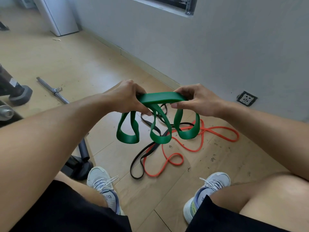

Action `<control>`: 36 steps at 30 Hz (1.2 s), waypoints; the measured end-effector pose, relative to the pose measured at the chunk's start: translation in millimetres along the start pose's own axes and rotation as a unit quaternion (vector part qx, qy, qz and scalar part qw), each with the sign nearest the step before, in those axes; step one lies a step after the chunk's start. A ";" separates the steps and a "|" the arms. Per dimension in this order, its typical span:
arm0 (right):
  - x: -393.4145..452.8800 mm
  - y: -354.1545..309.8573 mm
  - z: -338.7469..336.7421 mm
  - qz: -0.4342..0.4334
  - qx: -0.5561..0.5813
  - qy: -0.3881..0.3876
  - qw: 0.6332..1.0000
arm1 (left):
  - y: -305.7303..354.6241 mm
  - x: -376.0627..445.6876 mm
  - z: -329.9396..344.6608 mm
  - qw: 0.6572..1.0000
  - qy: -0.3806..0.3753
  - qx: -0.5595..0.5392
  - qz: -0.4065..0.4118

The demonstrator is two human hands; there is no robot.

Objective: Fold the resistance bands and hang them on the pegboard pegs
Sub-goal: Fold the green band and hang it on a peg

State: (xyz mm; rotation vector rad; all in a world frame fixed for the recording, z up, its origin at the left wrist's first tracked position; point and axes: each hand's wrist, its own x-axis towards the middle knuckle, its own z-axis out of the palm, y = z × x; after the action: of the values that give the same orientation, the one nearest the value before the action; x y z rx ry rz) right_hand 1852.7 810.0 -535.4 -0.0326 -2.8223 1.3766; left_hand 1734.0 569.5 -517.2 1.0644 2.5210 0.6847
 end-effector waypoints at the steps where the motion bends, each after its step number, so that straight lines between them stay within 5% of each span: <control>1: 0.0 1.9 -1.6 0.005 -0.005 -0.006 1.000 | 0.2 0.2 -0.2 1.000 0.000 0.000 0.002; 11: -0.5 8.7 28.9 0.030 -0.067 -0.086 0.994 | 8.5 -4.4 2.9 0.999 -0.001 -0.028 0.033; 28: -11.8 -43.6 27.8 0.021 0.048 0.010 0.999 | 23.0 -21.3 -3.6 0.981 0.098 -0.152 0.066; 36: -21.1 -29.4 -1.1 0.040 0.050 0.054 0.996 | 32.1 -2.8 17.7 0.979 0.070 -0.171 0.092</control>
State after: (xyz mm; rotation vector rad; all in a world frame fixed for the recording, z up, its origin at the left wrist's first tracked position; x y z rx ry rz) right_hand 1873.3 792.4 -511.4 -0.2147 -2.6880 1.4801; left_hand 1762.6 592.3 -514.4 1.1630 2.3142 1.2325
